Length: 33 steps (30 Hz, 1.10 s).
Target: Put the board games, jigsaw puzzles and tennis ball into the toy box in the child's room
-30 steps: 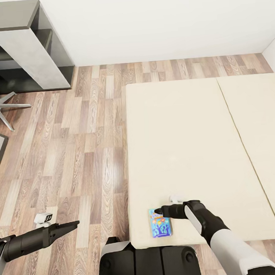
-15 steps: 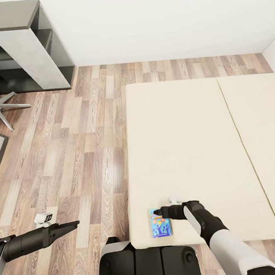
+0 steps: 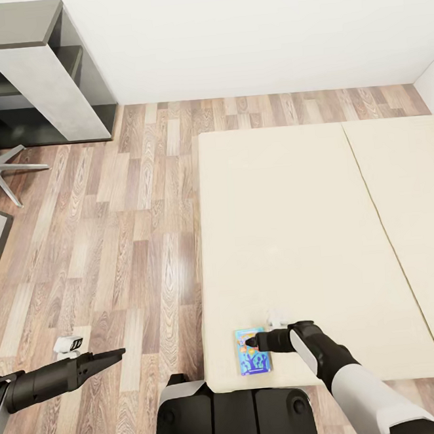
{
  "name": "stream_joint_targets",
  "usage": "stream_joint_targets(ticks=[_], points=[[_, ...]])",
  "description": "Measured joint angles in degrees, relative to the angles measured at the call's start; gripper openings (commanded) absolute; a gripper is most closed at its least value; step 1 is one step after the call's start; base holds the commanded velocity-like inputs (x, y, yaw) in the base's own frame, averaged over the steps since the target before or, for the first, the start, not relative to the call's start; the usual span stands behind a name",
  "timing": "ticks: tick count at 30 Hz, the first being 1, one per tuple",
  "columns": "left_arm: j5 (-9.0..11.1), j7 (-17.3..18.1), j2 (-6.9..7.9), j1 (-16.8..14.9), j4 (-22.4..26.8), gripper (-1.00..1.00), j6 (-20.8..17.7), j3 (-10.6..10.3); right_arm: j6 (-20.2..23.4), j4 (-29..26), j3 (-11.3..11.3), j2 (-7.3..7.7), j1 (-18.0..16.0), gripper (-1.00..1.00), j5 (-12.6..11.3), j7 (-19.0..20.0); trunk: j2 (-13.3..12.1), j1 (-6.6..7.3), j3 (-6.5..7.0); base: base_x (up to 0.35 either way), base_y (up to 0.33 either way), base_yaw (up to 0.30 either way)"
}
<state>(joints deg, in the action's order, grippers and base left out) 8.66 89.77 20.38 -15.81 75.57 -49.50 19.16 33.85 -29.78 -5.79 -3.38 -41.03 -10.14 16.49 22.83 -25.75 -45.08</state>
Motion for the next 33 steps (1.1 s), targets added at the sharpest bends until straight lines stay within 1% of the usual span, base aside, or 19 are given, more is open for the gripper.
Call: stream_joint_targets(ticks=[33], points=[[-0.01,0.0,0.0,0.01,0.0,1.0,-0.09,0.0,-0.23,0.32,-0.15,-0.43,0.0,1.0,0.08,-0.29,0.0,0.0,0.0,0.0,0.001,0.0]])
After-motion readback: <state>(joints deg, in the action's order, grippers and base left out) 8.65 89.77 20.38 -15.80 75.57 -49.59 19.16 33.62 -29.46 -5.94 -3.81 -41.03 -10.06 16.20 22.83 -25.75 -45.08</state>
